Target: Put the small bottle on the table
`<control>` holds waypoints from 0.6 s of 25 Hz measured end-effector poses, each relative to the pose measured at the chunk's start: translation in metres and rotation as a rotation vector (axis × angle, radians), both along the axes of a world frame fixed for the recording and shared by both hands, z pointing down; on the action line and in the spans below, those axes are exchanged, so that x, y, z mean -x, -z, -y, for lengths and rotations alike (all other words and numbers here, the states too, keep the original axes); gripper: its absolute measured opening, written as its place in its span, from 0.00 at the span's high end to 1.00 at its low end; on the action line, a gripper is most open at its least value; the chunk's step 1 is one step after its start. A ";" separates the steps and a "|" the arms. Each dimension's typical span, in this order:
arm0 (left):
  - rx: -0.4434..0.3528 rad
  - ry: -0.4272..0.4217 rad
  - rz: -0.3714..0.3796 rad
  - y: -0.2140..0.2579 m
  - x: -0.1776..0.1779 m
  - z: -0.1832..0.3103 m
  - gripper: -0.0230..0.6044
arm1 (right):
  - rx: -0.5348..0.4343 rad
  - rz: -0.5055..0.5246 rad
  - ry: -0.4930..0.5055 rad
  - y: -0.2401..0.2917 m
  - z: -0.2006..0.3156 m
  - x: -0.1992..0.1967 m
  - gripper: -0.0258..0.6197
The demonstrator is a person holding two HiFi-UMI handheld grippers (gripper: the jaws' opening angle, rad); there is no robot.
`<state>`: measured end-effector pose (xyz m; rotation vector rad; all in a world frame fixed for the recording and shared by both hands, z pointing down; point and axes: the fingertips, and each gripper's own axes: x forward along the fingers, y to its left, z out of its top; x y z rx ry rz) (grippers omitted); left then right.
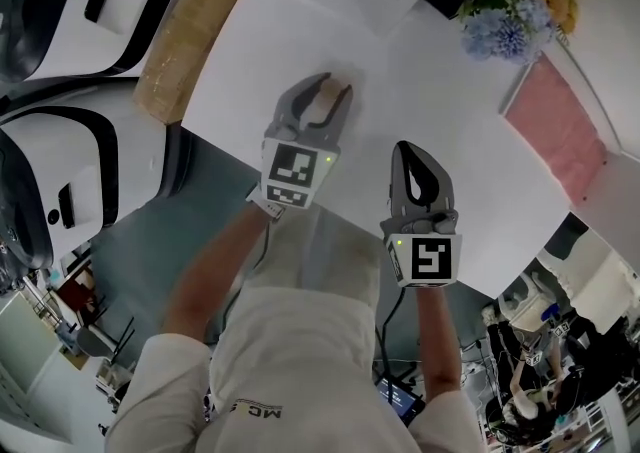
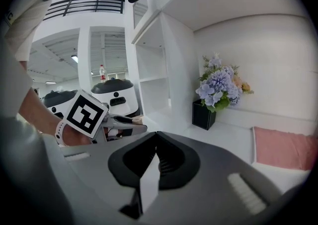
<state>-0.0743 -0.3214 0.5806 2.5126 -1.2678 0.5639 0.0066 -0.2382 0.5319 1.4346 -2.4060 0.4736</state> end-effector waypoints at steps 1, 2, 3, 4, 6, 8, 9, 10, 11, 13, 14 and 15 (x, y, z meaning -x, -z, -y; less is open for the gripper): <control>-0.003 0.001 0.005 -0.003 0.000 0.001 0.74 | 0.003 0.001 0.001 -0.003 0.000 0.000 0.96; -0.006 0.002 0.010 -0.006 0.000 0.003 0.74 | 0.007 0.002 0.000 -0.006 0.000 0.000 0.96; -0.008 0.004 0.016 -0.009 0.000 0.004 0.74 | 0.012 0.004 -0.004 -0.009 0.001 0.000 0.96; -0.011 0.005 0.021 -0.012 0.001 0.005 0.74 | 0.017 0.006 -0.008 -0.011 0.002 0.000 0.96; -0.019 0.008 0.030 -0.016 0.002 0.006 0.74 | 0.017 0.004 -0.006 -0.014 0.004 0.000 0.96; -0.028 0.009 0.038 -0.020 0.003 0.008 0.74 | 0.014 0.002 -0.002 -0.015 0.006 0.001 0.96; -0.030 0.012 0.041 -0.022 0.004 0.009 0.74 | 0.013 0.002 -0.002 -0.015 0.007 0.001 0.96; -0.032 0.014 0.043 -0.024 0.004 0.010 0.74 | 0.012 0.003 -0.003 -0.015 0.008 0.001 0.96; -0.035 0.016 0.044 -0.025 0.004 0.011 0.74 | 0.011 0.004 -0.003 -0.015 0.009 0.001 0.96; -0.046 0.015 0.048 -0.027 0.003 0.013 0.74 | 0.010 0.005 -0.003 -0.014 0.010 0.002 0.96; -0.054 0.013 0.050 -0.027 0.003 0.013 0.74 | 0.010 0.005 -0.003 -0.014 0.010 0.003 0.96; -0.061 0.011 0.052 -0.027 0.002 0.014 0.74 | 0.009 0.005 -0.002 -0.014 0.010 0.003 0.96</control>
